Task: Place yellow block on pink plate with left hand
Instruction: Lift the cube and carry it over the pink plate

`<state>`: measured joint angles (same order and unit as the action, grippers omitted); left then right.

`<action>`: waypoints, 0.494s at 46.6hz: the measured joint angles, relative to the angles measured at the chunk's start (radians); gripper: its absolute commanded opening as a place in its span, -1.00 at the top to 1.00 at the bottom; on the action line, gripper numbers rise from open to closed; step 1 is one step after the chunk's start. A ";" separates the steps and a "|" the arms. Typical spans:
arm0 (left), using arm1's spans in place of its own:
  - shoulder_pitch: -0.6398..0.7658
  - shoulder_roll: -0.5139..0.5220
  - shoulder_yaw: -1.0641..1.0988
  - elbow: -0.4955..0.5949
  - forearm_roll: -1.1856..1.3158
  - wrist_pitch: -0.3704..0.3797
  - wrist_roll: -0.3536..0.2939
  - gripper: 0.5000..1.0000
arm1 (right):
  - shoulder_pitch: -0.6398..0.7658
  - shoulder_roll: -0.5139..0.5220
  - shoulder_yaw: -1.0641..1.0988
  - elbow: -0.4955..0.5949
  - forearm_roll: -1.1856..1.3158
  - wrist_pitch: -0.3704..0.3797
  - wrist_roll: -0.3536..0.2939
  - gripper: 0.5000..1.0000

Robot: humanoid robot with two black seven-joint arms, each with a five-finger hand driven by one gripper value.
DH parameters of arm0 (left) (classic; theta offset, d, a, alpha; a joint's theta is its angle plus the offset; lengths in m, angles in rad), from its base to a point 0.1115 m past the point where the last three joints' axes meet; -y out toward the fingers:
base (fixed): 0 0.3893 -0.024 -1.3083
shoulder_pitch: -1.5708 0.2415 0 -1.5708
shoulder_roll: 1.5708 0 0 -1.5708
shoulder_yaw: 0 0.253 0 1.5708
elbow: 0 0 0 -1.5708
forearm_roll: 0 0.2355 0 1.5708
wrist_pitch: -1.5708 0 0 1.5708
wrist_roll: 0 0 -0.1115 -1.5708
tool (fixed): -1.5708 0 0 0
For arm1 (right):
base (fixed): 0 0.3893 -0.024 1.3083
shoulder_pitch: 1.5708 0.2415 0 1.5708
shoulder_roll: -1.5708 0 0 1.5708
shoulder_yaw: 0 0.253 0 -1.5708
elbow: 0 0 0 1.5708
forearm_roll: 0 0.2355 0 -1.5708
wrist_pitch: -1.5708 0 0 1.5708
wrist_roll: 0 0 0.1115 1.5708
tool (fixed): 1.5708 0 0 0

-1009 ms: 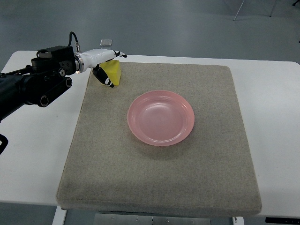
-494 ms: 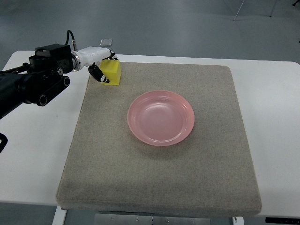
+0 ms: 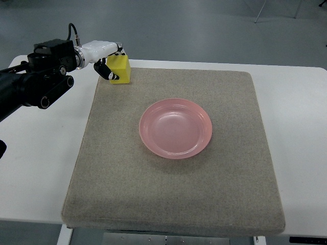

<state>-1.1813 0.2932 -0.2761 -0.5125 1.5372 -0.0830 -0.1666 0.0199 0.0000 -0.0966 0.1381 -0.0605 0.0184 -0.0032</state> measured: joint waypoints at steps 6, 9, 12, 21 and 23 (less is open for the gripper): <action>-0.029 0.053 -0.001 -0.039 -0.005 -0.003 -0.021 1.00 | 0.000 0.000 0.000 0.000 0.000 0.000 0.000 -0.69; -0.035 0.084 -0.001 -0.096 -0.005 -0.012 -0.032 1.00 | 0.000 0.000 0.000 0.000 0.000 0.000 0.000 -0.69; -0.037 0.118 -0.001 -0.186 -0.007 -0.018 -0.050 1.00 | 0.000 0.000 0.000 0.000 0.000 0.000 0.000 -0.69; -0.037 0.158 -0.001 -0.449 -0.005 -0.059 -0.070 1.00 | 0.000 0.000 0.000 0.000 0.000 0.000 0.000 -0.69; -0.034 0.161 -0.001 -0.508 -0.005 -0.080 -0.077 1.00 | 0.000 0.000 0.000 0.000 0.000 0.000 0.000 -0.69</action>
<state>-1.2156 0.4540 -0.2775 -1.0201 1.5318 -0.1632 -0.2434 0.0201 0.0000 -0.0966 0.1381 -0.0605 0.0184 -0.0030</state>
